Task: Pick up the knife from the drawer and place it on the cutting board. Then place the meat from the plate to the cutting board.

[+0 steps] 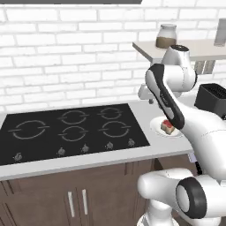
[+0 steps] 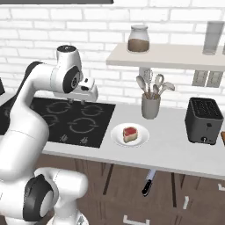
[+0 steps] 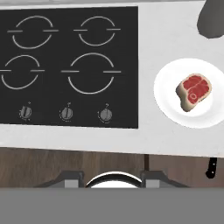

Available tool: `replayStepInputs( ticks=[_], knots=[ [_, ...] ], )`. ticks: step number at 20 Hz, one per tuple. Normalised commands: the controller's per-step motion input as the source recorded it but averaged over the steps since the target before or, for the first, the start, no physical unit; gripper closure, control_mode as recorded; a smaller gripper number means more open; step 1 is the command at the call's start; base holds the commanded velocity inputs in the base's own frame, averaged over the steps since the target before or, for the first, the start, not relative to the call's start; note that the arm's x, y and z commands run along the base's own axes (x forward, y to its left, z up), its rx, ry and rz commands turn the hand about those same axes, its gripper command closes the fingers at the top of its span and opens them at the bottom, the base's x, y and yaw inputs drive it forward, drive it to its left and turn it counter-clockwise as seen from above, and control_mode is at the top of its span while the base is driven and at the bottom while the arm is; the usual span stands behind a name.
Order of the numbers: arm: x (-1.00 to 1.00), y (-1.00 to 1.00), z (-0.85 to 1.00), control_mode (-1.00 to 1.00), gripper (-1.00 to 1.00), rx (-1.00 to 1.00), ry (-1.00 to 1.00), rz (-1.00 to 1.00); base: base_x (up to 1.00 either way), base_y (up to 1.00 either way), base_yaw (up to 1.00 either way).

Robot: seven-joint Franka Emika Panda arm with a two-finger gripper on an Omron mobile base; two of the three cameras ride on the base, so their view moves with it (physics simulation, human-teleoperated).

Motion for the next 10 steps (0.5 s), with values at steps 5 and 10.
replayStepInputs(
  ticks=[5, 10],
  knots=[
    [-0.48, 0.00, -0.03, -1.00, -1.00, 0.00, 0.01, 0.00, 0.00, 0.00, 0.00],
    [-0.19, 0.04, -0.08, 1.00, -1.00, -0.01, 0.01, 0.00, -0.12, 0.43, -0.12]
  ],
)
